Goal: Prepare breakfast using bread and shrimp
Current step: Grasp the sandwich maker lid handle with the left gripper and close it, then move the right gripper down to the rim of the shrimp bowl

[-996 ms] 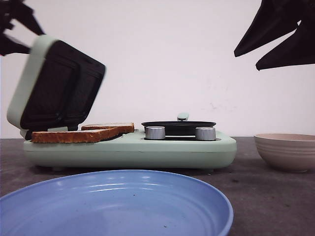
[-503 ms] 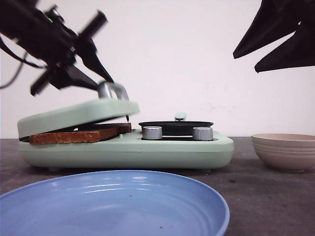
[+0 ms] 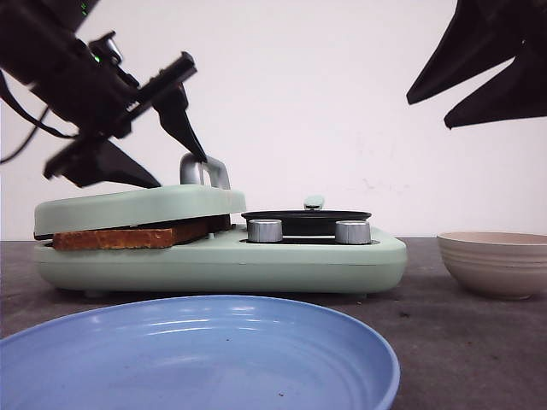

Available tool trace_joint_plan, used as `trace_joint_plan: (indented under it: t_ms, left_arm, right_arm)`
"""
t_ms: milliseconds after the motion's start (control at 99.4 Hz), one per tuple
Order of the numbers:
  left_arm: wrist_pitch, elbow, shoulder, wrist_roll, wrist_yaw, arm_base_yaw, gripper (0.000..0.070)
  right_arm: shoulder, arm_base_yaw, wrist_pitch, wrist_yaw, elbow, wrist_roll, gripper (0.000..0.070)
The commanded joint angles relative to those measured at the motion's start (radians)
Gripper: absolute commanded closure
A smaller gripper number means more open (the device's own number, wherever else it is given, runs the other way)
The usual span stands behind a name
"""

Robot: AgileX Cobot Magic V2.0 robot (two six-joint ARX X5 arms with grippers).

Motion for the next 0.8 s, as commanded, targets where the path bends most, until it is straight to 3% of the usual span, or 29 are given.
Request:
trace_joint_plan:
  t_ms: [0,181,372,795]
  left_arm:
    - [0.009,0.04,-0.034,0.085,-0.009,0.002,0.0275]
    - [-0.032,0.077,-0.19,0.212,-0.029,0.002,0.0275]
    - [-0.06,0.078,-0.35,0.264,-0.036,0.002,0.0275]
    - [-0.172,0.078,-0.61,0.404,-0.092,0.002,0.0275]
  right_arm:
    - [-0.015,0.002,0.008,-0.002,0.009,-0.009,0.0422]
    - [-0.07,-0.05,-0.066,0.016,0.039,0.028,0.0421]
    - [-0.06,-0.19,-0.195,0.003,0.124,0.03,0.0421]
    - [0.192,-0.581,-0.452,-0.141,0.386,-0.023,0.0413]
